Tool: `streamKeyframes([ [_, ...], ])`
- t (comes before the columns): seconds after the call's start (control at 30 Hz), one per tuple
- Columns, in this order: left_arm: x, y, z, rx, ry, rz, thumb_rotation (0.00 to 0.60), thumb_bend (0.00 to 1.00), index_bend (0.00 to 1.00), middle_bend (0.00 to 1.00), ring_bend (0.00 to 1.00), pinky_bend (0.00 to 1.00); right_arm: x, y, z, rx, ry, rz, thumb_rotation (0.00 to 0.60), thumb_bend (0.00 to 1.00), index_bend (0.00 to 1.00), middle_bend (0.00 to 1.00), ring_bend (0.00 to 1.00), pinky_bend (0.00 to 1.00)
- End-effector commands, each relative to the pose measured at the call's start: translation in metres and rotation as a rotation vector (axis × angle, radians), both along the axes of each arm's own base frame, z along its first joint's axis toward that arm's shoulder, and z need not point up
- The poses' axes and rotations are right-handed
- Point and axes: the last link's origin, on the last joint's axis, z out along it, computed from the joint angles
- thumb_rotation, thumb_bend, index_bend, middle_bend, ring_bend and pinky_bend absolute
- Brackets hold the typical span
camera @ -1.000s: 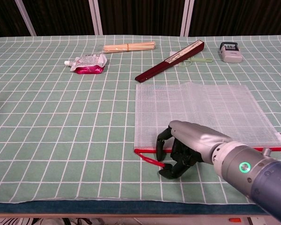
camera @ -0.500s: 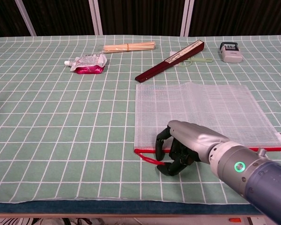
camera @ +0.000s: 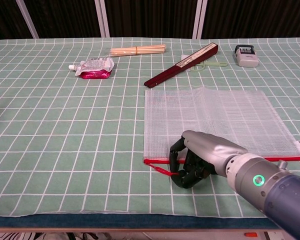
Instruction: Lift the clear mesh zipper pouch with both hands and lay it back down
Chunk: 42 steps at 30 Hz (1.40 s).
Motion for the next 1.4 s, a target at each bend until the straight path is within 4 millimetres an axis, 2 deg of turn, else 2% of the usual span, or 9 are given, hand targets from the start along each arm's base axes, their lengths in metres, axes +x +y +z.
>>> streamKeyframes([
  [0.03,0.0,0.0,0.0,0.0,0.0,0.0,0.6,0.0,0.0,0.0,0.0,0.0,0.0,0.0,0.0,0.001,0.0,-0.001,0.6,0.54,0.6,1.0,1.0,0.99],
  [0.5,0.0,0.001,0.0,0.0,-0.003,0.006,0.6,0.0,0.0,0.0,0.0,0.0,0.003,-0.003,0.009,-0.027,-0.026,0.016,0.6,0.61,0.65,1.0,1.0,0.99],
  [0.83,0.01,0.013,0.001,-0.009,0.007,-0.036,0.6,0.01,0.0,0.0,0.0,0.0,0.026,-0.03,0.04,-0.131,-0.07,0.086,0.6,0.62,0.66,1.0,1.0,0.99],
  [1.03,0.038,0.038,0.001,-0.036,0.021,-0.132,0.6,0.01,0.0,0.0,0.0,0.0,0.04,-0.052,0.063,-0.187,-0.086,0.112,0.6,0.62,0.66,1.0,1.0,0.99],
  [1.23,0.081,0.072,-0.002,-0.087,0.059,-0.264,0.6,0.04,0.0,0.0,0.0,0.0,0.058,-0.069,0.084,-0.232,-0.104,0.141,0.6,0.62,0.66,1.0,1.0,0.99],
  [1.4,0.119,0.099,-0.009,-0.148,0.083,-0.357,0.6,0.08,0.06,0.0,0.0,0.0,0.069,-0.077,0.093,-0.246,-0.115,0.157,0.6,0.62,0.66,1.0,1.0,0.99],
])
